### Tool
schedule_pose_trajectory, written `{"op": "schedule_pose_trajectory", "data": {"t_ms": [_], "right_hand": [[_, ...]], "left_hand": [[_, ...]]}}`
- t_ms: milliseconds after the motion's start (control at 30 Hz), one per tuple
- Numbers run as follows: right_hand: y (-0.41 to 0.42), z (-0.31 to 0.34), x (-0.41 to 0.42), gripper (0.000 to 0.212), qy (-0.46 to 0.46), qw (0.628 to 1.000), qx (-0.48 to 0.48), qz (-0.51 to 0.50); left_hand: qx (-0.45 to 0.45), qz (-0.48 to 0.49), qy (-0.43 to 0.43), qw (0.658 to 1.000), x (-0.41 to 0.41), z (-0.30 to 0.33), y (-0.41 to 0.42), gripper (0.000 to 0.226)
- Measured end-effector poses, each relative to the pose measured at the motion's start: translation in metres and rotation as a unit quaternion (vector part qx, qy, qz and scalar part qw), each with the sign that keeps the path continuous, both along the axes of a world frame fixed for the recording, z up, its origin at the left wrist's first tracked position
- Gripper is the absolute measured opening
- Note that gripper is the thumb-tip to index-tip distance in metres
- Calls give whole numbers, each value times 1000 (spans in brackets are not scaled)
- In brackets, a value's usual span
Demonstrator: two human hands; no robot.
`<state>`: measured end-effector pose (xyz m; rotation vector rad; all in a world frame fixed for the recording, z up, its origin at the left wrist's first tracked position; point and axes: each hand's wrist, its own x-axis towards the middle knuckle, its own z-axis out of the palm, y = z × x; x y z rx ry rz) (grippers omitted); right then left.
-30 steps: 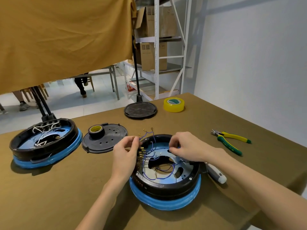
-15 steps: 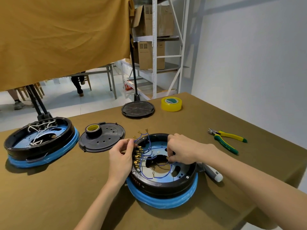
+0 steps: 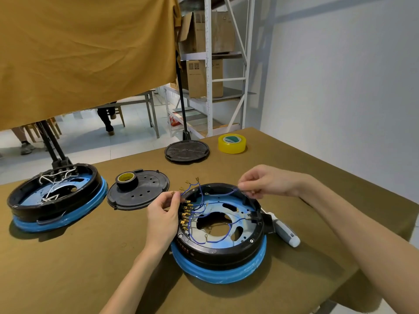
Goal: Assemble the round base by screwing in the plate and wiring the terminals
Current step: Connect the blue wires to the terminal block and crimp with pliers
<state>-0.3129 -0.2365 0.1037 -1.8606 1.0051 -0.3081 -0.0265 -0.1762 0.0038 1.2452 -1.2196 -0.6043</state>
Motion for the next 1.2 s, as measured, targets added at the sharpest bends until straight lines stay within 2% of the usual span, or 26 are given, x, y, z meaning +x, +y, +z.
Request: {"op": "schedule_pose_trajectory", "data": {"t_ms": [67, 133, 167, 233, 300, 400, 467, 533, 600, 700, 800, 867, 967, 1067, 1200], "right_hand": [[-12, -4, -14, 26, -75, 994, 55, -60], [-26, -16, -23, 24, -131, 973, 65, -176], [-32, -26, -24, 22, -125, 962, 39, -240], [-45, -46, -21, 25, -52, 939, -44, -337], [-53, -66, -14, 32, 14, 924, -96, -370], [-57, -84, -7, 32, 96, 916, -131, -366], [-52, -85, 1, 22, 149, 893, -206, -371], [-38, -73, 16, 14, 88, 875, -287, -379], [-20, -59, 36, 13, -21, 886, -314, -340], [6, -43, 72, 14, -91, 921, -298, -234], [18, -42, 98, 30, -74, 950, -253, -167], [19, -44, 107, 32, -77, 954, -225, -180], [15, -47, 110, 24, -143, 949, -157, -232], [14, -50, 105, 14, -208, 945, -90, -236], [17, -52, 90, 9, -142, 964, -104, -199]], "left_hand": [[6, 0, -8, 1000, 1, -1, -1, 19], [8, 0, -18, 1000, 1, -2, -3, 19], [9, 0, -24, 1000, 1, -2, -4, 20], [9, 1, -39, 999, 1, -2, -4, 20], [5, 2, -52, 999, 1, -1, -4, 19], [3, -3, -58, 998, 2, 2, -2, 18], [2, -8, -56, 998, 2, 6, -1, 18], [-4, -9, -53, 999, 1, 12, 0, 19], [-12, -9, -50, 999, -2, 19, 3, 19], [-20, -22, -42, 999, -5, 30, 7, 15], [-26, -23, -57, 998, -3, 35, 10, 15], [-14, -12, -64, 998, 1, 35, 10, 18], [13, -37, -30, 999, 7, 32, 8, 20], [45, -83, -32, 995, 11, 30, 6, 18], [80, -128, -142, 978, 20, 28, 3, 17]]}}
